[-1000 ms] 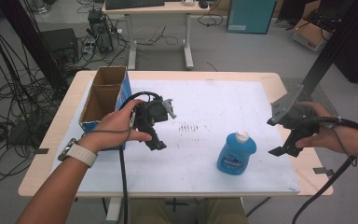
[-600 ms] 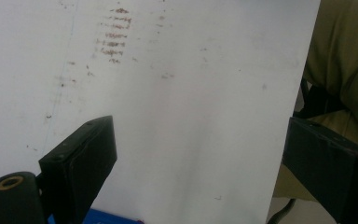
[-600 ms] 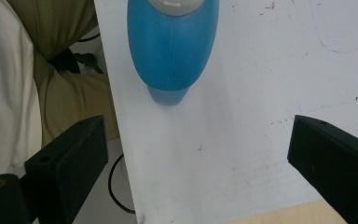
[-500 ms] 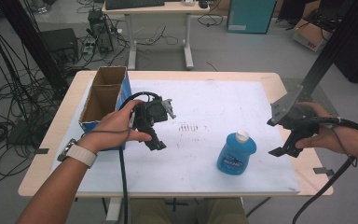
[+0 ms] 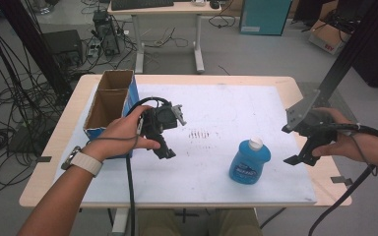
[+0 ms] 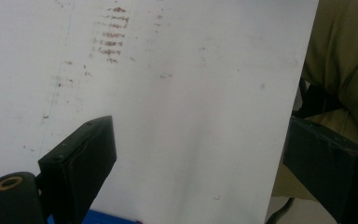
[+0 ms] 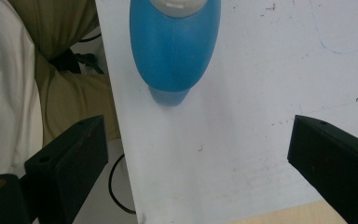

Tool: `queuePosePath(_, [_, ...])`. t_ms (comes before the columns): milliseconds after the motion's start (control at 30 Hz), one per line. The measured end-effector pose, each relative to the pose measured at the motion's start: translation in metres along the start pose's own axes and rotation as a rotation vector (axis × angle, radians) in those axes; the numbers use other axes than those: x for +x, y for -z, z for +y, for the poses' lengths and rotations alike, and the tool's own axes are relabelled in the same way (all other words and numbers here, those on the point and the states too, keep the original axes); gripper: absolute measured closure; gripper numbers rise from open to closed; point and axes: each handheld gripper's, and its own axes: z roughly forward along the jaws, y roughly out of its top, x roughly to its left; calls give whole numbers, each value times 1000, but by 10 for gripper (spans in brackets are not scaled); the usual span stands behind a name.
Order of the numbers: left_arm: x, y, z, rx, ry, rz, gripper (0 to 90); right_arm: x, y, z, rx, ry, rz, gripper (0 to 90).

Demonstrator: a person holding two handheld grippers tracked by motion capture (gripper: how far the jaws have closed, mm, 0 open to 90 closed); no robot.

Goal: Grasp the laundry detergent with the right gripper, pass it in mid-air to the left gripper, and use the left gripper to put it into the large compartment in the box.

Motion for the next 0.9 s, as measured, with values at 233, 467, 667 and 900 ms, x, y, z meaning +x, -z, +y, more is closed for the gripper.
queuePosePath(233, [1, 0, 0, 0, 2, -3, 94, 1, 0, 0, -4, -4, -6, 48])
queuePosePath(467, [1, -1, -1, -7, 4, -1, 94, 3, -2, -1, -5, -7, -2, 48])
queuePosePath(667, [1, -1, -2, -9, 7, 0, 94, 2, -5, -2, -9, -6, 4, 48])
queuePosePath(900, [2, -1, -2, -10, 4, 5, 94, 4, -6, -4, -11, -16, 4, 48])
